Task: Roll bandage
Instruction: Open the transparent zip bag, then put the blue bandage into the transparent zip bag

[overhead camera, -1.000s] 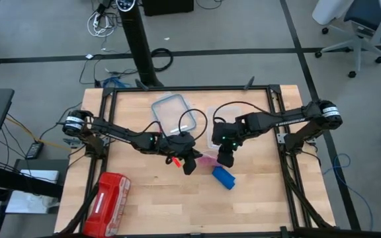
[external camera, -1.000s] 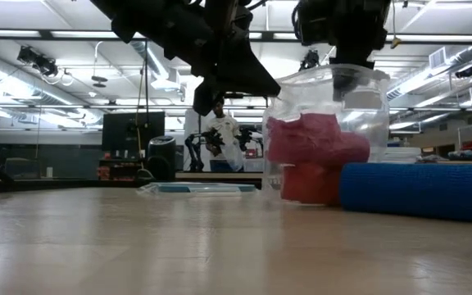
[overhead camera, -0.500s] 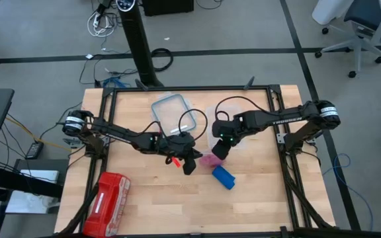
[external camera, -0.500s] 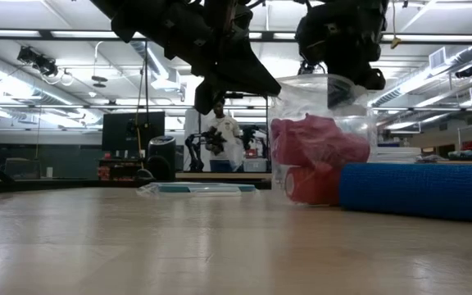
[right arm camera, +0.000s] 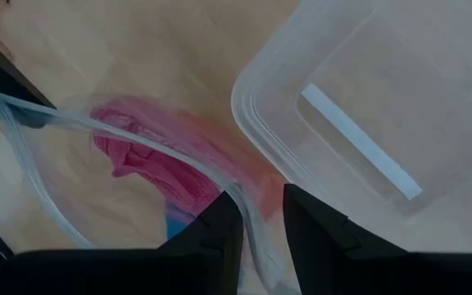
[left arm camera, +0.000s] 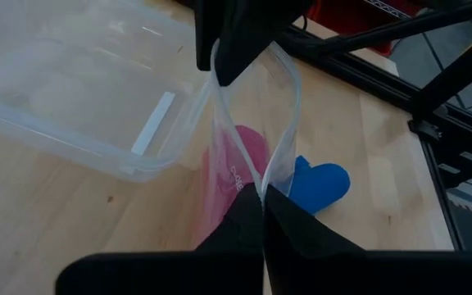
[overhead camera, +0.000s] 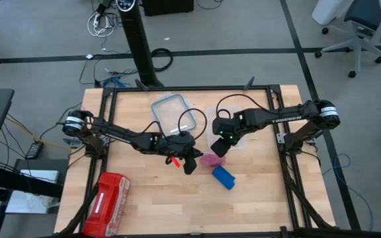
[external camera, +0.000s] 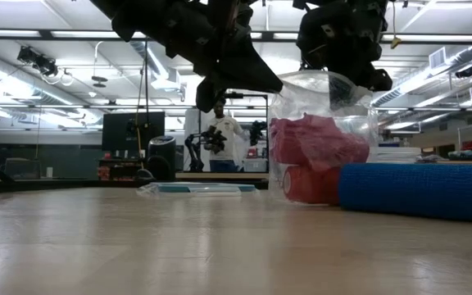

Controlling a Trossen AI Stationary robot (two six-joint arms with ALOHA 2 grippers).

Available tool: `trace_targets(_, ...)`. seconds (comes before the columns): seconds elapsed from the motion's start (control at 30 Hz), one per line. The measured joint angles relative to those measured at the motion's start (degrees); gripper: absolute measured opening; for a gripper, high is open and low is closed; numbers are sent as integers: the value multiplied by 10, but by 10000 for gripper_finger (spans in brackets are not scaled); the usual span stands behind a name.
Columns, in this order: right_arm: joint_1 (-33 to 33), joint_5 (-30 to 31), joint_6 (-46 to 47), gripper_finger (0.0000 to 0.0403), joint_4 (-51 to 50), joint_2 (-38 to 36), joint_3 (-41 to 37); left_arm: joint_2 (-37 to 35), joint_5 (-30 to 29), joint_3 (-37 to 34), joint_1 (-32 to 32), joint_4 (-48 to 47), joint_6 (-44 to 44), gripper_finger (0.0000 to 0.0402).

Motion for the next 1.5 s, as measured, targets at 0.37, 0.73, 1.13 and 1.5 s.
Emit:
trace_targets(0.37,-23,-18,-21,87,14,0,22,0,-5,0,0,21,14,0)
trace_targets(0.73,3,-18,-79,87,-37,0,76,0,-5,0,0,19,14,0)
trace_targets(1.13,88,-24,-119,87,-157,-1,175,0,-5,0,0,19,13,0)
trace_targets(1.5,223,-5,-17,106,-134,0,115,0,-6,0,0,18,13,0)
